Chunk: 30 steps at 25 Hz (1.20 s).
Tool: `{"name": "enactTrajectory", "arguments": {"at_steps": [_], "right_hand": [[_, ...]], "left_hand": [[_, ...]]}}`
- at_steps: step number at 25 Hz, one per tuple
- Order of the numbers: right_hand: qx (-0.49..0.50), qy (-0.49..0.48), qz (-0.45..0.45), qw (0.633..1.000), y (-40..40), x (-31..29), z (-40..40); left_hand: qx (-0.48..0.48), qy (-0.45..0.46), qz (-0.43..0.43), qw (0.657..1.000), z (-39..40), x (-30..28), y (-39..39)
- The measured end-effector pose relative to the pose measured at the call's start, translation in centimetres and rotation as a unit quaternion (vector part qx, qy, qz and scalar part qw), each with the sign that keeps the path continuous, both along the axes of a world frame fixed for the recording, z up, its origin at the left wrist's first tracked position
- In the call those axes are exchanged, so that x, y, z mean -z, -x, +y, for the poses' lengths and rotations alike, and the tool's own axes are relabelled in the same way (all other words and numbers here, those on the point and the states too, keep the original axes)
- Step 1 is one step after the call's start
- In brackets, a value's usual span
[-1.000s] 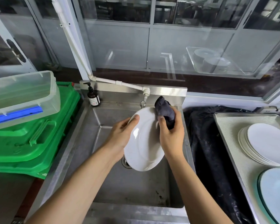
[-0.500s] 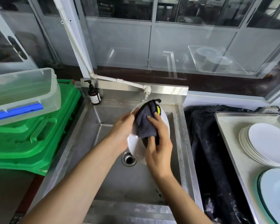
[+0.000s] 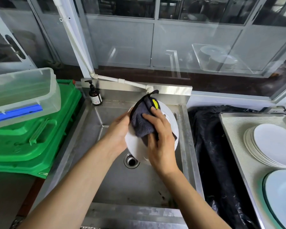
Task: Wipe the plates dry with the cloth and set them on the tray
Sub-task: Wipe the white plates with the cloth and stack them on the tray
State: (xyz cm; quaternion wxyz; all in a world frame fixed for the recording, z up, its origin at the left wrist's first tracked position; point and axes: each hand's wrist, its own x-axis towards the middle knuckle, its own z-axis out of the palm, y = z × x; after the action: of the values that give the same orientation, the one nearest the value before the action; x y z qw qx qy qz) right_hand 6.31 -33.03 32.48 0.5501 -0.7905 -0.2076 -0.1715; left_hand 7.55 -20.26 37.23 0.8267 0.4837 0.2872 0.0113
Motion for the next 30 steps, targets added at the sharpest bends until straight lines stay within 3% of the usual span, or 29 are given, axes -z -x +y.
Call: {"name": "enactTrajectory", "arguments": {"at_steps": [4,11,17,24,30], "right_hand": [[-0.051,0.045,-0.044,0.997,4.6,3.7,-0.8],[0.052,0.016,0.052,0.997,-1.5,1.0,-0.3],[-0.05,0.059,-0.004,0.997,4.2,4.5,-0.7],[0.025,0.038,0.042,0.998,-4.1,-0.5,-0.1],[-0.025,0.044,0.034,0.998,3.2,3.0,-0.5]], "left_hand": [[-0.017,-0.024,0.028,0.999,1.6,0.2,-0.2],[0.042,0.014,0.044,0.998,1.2,1.2,0.3],[-0.027,-0.007,0.043,0.999,2.7,1.8,0.1],[-0.005,0.017,0.027,0.999,1.6,1.6,0.4],[-0.048,0.008,0.026,0.998,1.9,1.9,-0.4]]}}
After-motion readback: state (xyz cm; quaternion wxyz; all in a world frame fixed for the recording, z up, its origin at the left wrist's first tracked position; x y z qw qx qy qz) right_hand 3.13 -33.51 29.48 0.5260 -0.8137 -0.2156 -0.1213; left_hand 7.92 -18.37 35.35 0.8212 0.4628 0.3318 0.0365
